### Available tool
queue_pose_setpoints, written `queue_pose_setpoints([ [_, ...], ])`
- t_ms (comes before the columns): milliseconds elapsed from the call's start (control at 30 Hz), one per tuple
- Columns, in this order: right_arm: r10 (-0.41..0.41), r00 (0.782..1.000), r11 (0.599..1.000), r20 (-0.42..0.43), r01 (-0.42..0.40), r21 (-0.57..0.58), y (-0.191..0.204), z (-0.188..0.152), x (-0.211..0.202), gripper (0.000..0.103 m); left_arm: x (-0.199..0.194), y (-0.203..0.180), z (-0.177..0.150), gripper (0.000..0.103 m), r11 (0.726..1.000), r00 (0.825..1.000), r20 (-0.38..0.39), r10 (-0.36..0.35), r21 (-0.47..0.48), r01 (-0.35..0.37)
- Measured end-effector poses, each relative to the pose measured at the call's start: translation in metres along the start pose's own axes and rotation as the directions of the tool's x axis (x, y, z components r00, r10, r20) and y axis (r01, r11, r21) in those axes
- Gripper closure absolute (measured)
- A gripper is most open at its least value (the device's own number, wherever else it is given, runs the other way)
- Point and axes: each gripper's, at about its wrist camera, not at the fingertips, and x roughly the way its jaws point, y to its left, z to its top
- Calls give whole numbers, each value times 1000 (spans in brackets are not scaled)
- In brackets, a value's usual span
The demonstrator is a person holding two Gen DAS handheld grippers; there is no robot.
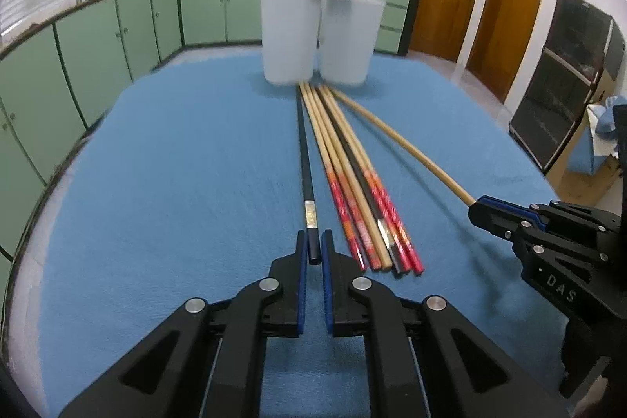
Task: Organize utensils
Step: 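Grasp a black chopstick with the left tool while the right tool lifts its chopstick, then carry both chopsticks upright into the white cups and open both tools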
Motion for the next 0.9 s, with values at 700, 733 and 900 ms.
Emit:
queue_pose_setpoints([
  [700,53,959,998,279,-41,-48,-23,127,-86,97,-87,17,120,96,999,937,347,-43,32,34],
  [733,56,957,998,284,-42,-55,-23,133,-88,97,-86,17,125,96,999,935,350,-50,34,41],
  [900,72,953,995,293,-47,-92,-24,166,-91,97,-86,15,148,96,996,929,363,-76,59,59],
])
